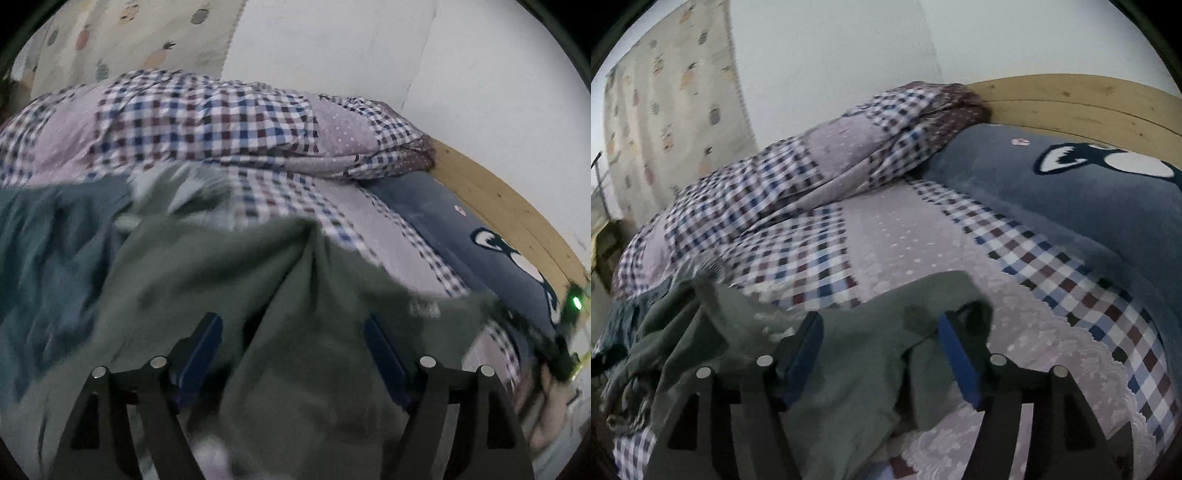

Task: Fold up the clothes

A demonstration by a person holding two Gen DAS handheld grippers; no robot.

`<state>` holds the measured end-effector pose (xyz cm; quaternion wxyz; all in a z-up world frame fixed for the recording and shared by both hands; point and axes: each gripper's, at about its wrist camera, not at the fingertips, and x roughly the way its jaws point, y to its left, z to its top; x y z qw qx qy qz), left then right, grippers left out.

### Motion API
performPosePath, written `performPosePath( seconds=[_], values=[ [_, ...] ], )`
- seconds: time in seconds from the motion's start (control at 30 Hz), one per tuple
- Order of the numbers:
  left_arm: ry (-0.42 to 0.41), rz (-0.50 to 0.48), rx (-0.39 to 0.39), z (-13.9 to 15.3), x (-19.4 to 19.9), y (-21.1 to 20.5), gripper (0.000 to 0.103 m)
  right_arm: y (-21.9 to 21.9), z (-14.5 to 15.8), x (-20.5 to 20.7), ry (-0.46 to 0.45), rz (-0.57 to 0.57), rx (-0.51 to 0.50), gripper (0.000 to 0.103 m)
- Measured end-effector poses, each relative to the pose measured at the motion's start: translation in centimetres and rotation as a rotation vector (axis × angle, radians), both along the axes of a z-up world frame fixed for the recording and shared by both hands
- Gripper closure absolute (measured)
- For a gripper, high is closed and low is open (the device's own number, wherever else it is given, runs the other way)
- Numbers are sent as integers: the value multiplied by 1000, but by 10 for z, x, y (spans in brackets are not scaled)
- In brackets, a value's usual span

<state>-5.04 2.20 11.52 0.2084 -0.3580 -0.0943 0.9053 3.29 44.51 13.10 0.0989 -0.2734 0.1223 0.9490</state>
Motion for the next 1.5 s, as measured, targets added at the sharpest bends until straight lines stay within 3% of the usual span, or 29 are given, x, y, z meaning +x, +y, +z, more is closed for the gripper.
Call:
performPosePath(
  seconds=[0.13,0.23,0.5,0.63,0.8,1.03,1.17,1.2,1.3,1.5],
  values=[
    [-15,8,-17,-16,73,-32,20,-21,-4,12,-10,38,10,31],
    [-36,30,21,-29,125,-45,20,-45,-7,34,-9,73,44,31],
    [-82,118,130,-65,206,-60,20,-115,-23,116,-26,210,145,31],
    [-35,76,23,-72,211,-51,20,-153,-38,167,-65,283,252,31],
    [-46,68,54,-79,211,-52,20,-182,-48,213,-85,325,299,31],
    [-36,33,77,-79,210,-50,20,-220,-67,232,-134,347,458,34],
    [-53,29,93,-81,207,-51,20,-224,-82,224,-199,316,521,72],
    [-54,25,99,-81,207,-51,20,-221,-85,220,-226,303,524,94],
    [-58,27,125,-79,205,-55,20,-204,-87,216,-262,250,513,98],
    [-79,62,205,-76,196,-65,20,-162,-52,239,-199,97,432,100]
  ],
)
